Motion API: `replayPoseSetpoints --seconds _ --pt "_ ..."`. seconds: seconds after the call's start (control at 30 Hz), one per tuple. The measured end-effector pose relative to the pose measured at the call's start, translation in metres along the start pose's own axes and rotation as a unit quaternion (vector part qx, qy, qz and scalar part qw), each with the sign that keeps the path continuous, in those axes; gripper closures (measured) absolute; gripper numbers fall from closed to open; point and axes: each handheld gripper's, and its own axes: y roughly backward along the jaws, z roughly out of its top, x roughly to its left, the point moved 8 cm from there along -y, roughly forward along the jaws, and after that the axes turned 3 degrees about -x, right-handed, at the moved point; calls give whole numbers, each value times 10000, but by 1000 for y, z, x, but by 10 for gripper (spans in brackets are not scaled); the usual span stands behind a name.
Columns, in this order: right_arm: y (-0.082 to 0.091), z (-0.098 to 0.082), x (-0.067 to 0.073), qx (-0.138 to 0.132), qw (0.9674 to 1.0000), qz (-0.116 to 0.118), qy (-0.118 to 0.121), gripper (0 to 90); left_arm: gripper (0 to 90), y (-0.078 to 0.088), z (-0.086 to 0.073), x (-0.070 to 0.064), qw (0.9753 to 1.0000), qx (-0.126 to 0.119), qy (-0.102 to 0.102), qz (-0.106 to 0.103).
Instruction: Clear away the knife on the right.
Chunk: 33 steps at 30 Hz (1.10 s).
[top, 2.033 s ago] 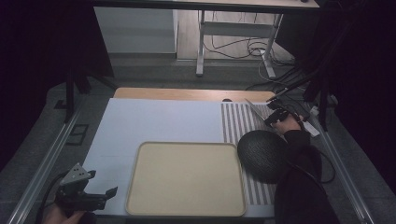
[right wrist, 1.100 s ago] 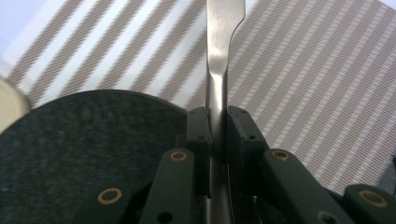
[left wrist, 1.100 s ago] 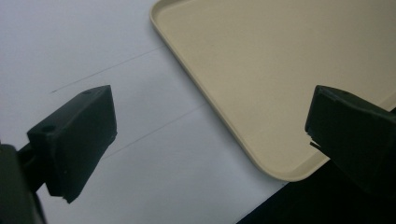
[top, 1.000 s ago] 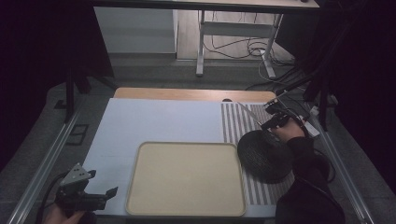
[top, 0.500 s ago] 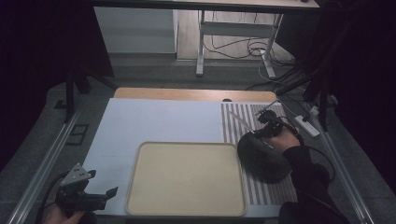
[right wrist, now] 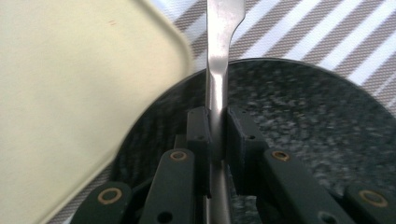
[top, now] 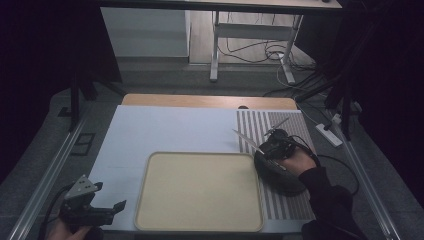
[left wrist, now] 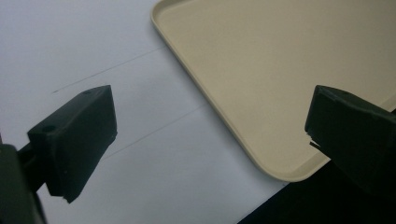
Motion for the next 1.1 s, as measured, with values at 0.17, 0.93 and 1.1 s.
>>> replayPoseSetpoints --seconds 0.17,0.93,1.1 --pt "2 -2 14 -24 9999 92 94 804 31 0 0 0 10000 4 -6 1" --pt "1 -14 88 53 9976 477 507 804 32 0 0 0 10000 25 -26 19" --pt "-2 -15 109 131 9963 578 627 804 32 0 0 0 10000 34 -37 21"
